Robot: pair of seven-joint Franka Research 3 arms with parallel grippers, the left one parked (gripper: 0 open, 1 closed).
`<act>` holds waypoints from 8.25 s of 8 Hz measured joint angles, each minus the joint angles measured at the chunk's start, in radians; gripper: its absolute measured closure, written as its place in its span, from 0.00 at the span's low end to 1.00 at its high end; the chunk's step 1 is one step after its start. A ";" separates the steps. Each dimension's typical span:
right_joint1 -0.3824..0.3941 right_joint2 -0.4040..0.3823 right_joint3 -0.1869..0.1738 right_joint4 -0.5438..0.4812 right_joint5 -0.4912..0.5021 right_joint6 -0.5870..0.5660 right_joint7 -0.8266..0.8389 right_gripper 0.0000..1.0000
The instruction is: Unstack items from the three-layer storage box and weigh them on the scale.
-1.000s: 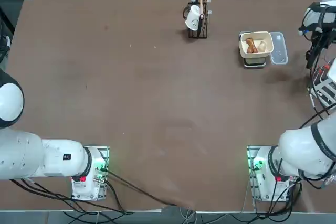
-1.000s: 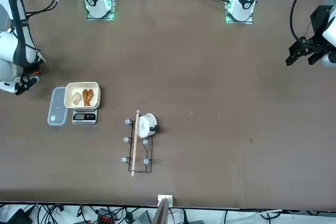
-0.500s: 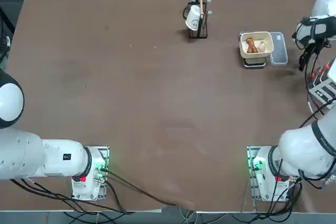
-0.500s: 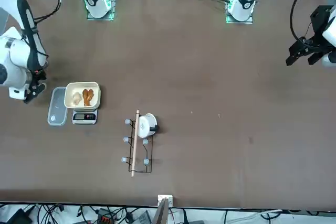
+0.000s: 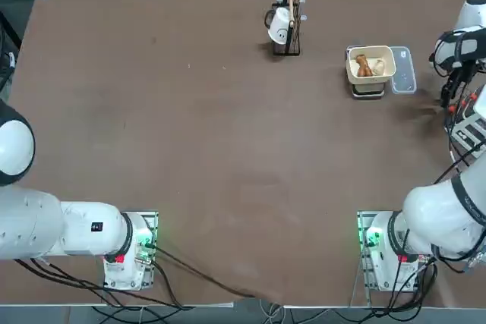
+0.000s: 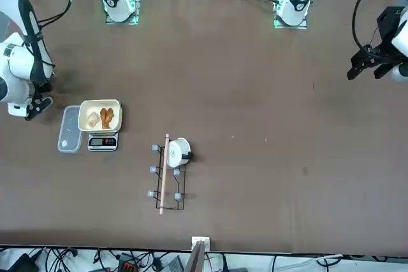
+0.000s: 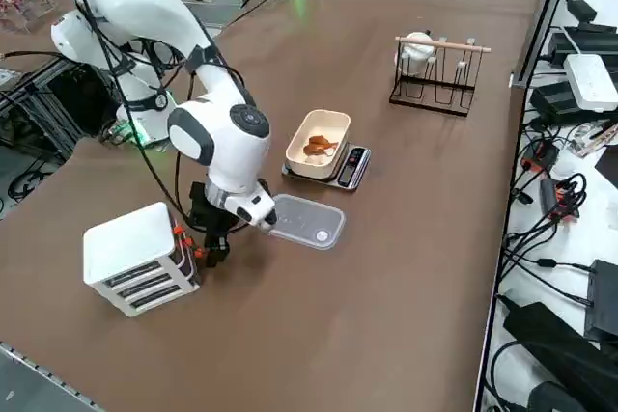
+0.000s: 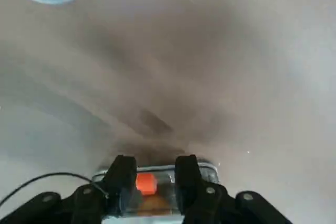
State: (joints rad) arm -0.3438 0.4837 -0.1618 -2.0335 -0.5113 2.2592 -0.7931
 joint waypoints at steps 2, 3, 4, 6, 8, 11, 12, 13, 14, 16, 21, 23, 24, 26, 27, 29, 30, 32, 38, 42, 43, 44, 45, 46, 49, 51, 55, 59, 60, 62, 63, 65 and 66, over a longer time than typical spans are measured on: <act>-0.009 0.000 -0.001 -0.014 -0.004 -0.003 0.000 0.53; -0.011 0.000 -0.001 -0.016 -0.012 -0.003 0.000 0.53; -0.011 0.000 -0.001 -0.017 -0.028 -0.002 0.000 0.56; -0.011 0.001 0.000 -0.017 -0.039 -0.001 0.001 0.70; -0.011 0.001 0.000 -0.017 -0.040 -0.001 0.001 0.77; -0.010 0.000 0.004 -0.013 -0.041 -0.020 0.002 0.89; -0.009 0.000 0.005 -0.012 -0.041 -0.022 0.008 0.89; -0.007 0.000 0.006 -0.012 -0.042 -0.024 0.015 0.89; -0.002 0.000 0.006 -0.012 -0.046 -0.030 0.025 0.89; 0.005 0.000 0.006 -0.010 -0.048 -0.034 0.035 0.89; 0.092 0.005 0.015 0.026 0.020 -0.036 0.053 0.89; 0.108 0.020 0.018 0.051 0.050 -0.038 0.055 0.89; 0.120 0.025 0.029 0.064 0.077 -0.038 0.055 0.89; 0.146 0.028 0.031 0.076 0.083 -0.067 0.058 0.89; 0.147 0.034 0.030 0.085 0.083 -0.073 0.058 0.89; 0.149 0.042 0.030 0.099 0.083 -0.086 0.058 0.89; 0.150 0.046 0.030 0.103 0.083 -0.089 0.059 0.89; 0.158 0.046 0.041 0.118 0.111 -0.081 0.061 0.61; 0.139 0.001 0.049 0.234 0.156 -0.288 0.041 0.04; 0.023 -0.007 0.039 0.137 0.103 -0.225 0.001 0.60; 0.015 -0.006 0.039 0.098 0.102 -0.180 0.002 0.59; 0.011 -0.006 0.039 0.074 0.101 -0.153 0.002 0.56; 0.009 -0.007 0.039 0.069 0.101 -0.146 0.003 0.50; 0.008 -0.007 0.039 0.069 0.101 -0.140 0.003 0.44; -0.004 -0.006 0.039 0.042 0.101 -0.093 0.003 0.45; -0.013 0.000 0.039 0.028 0.101 -0.063 0.005 0.44; -0.016 0.015 0.039 0.023 0.101 -0.040 0.014 0.44; -0.016 0.014 0.040 0.026 0.101 -0.039 0.016 0.53; -0.015 0.004 0.042 0.032 0.101 -0.056 0.019 0.53; -0.002 -0.053 0.057 0.081 0.118 -0.173 0.023 0.53; 0.008 -0.089 0.066 0.108 0.170 -0.208 0.025 0.53; 0.028 -0.129 0.094 0.154 0.357 -0.266 0.042 0.53; 0.045 -0.130 0.102 0.170 0.454 -0.287 0.085 0.53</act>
State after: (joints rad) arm -0.2991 0.3539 -0.0599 -1.8634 -0.0569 1.9721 -0.7082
